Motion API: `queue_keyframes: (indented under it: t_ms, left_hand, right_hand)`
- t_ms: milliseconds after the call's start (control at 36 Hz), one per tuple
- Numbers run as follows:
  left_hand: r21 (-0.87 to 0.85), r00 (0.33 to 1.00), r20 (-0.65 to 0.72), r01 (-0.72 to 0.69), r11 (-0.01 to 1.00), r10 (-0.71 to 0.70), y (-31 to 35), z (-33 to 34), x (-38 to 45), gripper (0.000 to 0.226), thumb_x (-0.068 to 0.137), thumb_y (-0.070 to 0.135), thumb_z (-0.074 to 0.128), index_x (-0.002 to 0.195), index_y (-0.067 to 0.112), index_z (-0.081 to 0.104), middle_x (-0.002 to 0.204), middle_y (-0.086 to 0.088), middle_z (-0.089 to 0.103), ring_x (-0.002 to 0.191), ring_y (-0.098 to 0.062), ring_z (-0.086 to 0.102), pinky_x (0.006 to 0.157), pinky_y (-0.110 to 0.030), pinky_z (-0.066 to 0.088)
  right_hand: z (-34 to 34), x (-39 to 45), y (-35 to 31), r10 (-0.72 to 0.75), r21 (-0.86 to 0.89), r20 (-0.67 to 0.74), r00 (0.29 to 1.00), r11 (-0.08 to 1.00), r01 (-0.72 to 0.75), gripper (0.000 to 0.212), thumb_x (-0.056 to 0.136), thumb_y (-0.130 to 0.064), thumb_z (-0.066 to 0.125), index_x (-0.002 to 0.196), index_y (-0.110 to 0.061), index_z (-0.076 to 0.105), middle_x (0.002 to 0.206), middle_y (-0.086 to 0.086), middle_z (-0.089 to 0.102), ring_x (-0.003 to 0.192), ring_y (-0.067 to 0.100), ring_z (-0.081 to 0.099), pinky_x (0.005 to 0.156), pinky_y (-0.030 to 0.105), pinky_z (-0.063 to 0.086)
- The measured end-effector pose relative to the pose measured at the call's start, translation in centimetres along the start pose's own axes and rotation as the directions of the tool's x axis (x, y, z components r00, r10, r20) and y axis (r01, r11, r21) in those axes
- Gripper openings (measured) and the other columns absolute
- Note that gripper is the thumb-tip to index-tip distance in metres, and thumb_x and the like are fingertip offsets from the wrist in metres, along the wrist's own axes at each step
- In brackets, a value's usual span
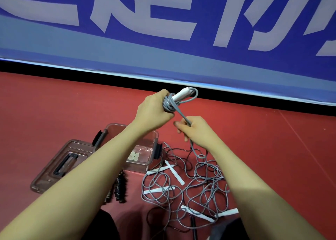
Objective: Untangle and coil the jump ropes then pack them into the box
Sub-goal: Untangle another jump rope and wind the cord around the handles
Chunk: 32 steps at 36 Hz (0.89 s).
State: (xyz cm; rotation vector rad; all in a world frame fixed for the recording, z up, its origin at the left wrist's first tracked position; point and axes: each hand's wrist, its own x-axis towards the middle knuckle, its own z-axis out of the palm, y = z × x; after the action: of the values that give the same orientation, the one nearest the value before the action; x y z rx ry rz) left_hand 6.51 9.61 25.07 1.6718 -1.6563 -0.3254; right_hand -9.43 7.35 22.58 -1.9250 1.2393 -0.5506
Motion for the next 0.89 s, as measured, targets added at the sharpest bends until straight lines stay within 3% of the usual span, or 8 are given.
queue_keyframes:
  t_ms: [111, 194, 278, 361, 444, 639, 778, 889]
  left_hand:
    - [-0.202, 0.977, 0.175, -0.083, 0.976, 0.119, 0.0, -0.8, -0.2, 0.028, 0.063, 0.009, 0.070, 0.071, 0.029, 0.051, 0.064, 0.009, 0.054, 0.059, -0.012, 0.047, 0.057, -0.032, 0.041]
    - [-0.201, 0.902, 0.352, -0.187, 0.961, 0.249, -0.2, -1.5, -0.3, 0.041, 0.064, -0.003, 0.071, 0.072, 0.033, 0.053, 0.064, 0.011, 0.054, 0.055, -0.001, 0.046, 0.053, -0.022, 0.039]
    - [-0.078, 0.817, 0.475, -0.332, 0.940, 0.328, -0.6, -1.3, -0.5, 0.023, 0.069, 0.016, 0.071, 0.080, 0.033, 0.060, 0.074, 0.010, 0.062, 0.067, -0.009, 0.058, 0.059, -0.028, 0.048]
    - [0.120, 0.750, 0.584, -0.459, 0.881, 0.311, -0.3, -0.9, -0.9, 0.016, 0.079, 0.030, 0.068, 0.093, 0.023, 0.067, 0.083, 0.006, 0.066, 0.077, -0.019, 0.060, 0.064, -0.032, 0.050]
    - [0.289, 0.691, 0.679, -0.560, 0.776, 0.246, 0.4, -0.4, -1.4, 0.019, 0.081, 0.028, 0.063, 0.101, 0.025, 0.064, 0.095, 0.005, 0.067, 0.088, -0.022, 0.059, 0.065, -0.030, 0.045]
    - [0.557, 0.714, 0.691, -0.626, 0.546, 0.114, 1.5, 1.2, -2.3, 0.021, 0.084, 0.021, 0.053, 0.104, 0.020, 0.058, 0.099, -0.004, 0.063, 0.091, -0.029, 0.059, 0.063, -0.031, 0.035]
    - [0.653, 0.780, 0.626, -0.519, 0.552, -0.006, 1.4, 2.5, -2.6, 0.021, 0.084, 0.020, 0.054, 0.103, 0.013, 0.058, 0.105, -0.009, 0.062, 0.094, -0.032, 0.062, 0.066, -0.033, 0.038]
    - [0.691, 0.817, 0.571, -0.428, 0.583, -0.077, 0.8, 2.9, -2.8, 0.018, 0.084, 0.017, 0.054, 0.101, 0.013, 0.057, 0.107, -0.008, 0.063, 0.097, -0.031, 0.062, 0.068, -0.032, 0.037]
  right_hand:
    - [-0.4, 0.4, 0.5, -0.033, -0.101, -0.060, 0.998, 0.995, 0.027, 0.038, 0.089, -0.038, 0.060, 0.058, -0.017, 0.056, 0.059, 0.009, 0.060, 0.054, 0.025, 0.056, 0.055, 0.032, 0.042]
    - [-1.3, 0.4, 0.6, 0.006, -0.405, -0.078, 0.997, 0.913, -0.037, 0.020, 0.090, -0.032, 0.056, 0.092, -0.018, 0.069, 0.088, 0.011, 0.067, 0.082, 0.031, 0.061, 0.070, 0.037, 0.048]
    - [-2.6, 0.0, 0.0, -0.027, -0.646, -0.041, 0.999, 0.763, -0.006, 0.025, 0.095, -0.031, 0.051, 0.082, -0.013, 0.062, 0.083, 0.008, 0.063, 0.083, 0.031, 0.058, 0.064, 0.029, 0.039]
    - [-2.9, -0.4, -0.4, -0.082, -0.725, -0.049, 0.995, 0.689, 0.021, 0.053, 0.094, -0.055, 0.042, 0.059, -0.015, 0.041, 0.060, -0.003, 0.046, 0.068, 0.027, 0.049, 0.058, 0.029, 0.030]
    - [-2.4, -0.2, -0.5, -0.126, -0.801, -0.032, 0.991, 0.596, 0.050, 0.046, 0.096, -0.051, 0.041, 0.065, -0.017, 0.042, 0.074, 0.000, 0.059, 0.081, 0.029, 0.058, 0.062, 0.029, 0.031]
    - [-1.7, 0.0, -1.8, -0.155, -0.842, -0.027, 0.988, 0.536, 0.061, 0.022, 0.097, -0.029, 0.047, 0.096, -0.010, 0.058, 0.101, 0.014, 0.064, 0.098, 0.036, 0.060, 0.068, 0.033, 0.034]
    - [-0.9, -0.3, -3.0, -0.138, -0.850, 0.022, 0.990, 0.519, 0.091, 0.002, 0.090, -0.011, 0.051, 0.088, -0.012, 0.051, 0.101, 0.015, 0.063, 0.096, 0.037, 0.059, 0.065, 0.033, 0.033]
    - [-0.3, -0.3, -3.1, -0.142, -0.837, 0.097, 0.985, 0.524, 0.158, 0.019, 0.085, -0.005, 0.049, 0.075, -0.012, 0.036, 0.098, 0.014, 0.062, 0.094, 0.037, 0.057, 0.063, 0.033, 0.031]
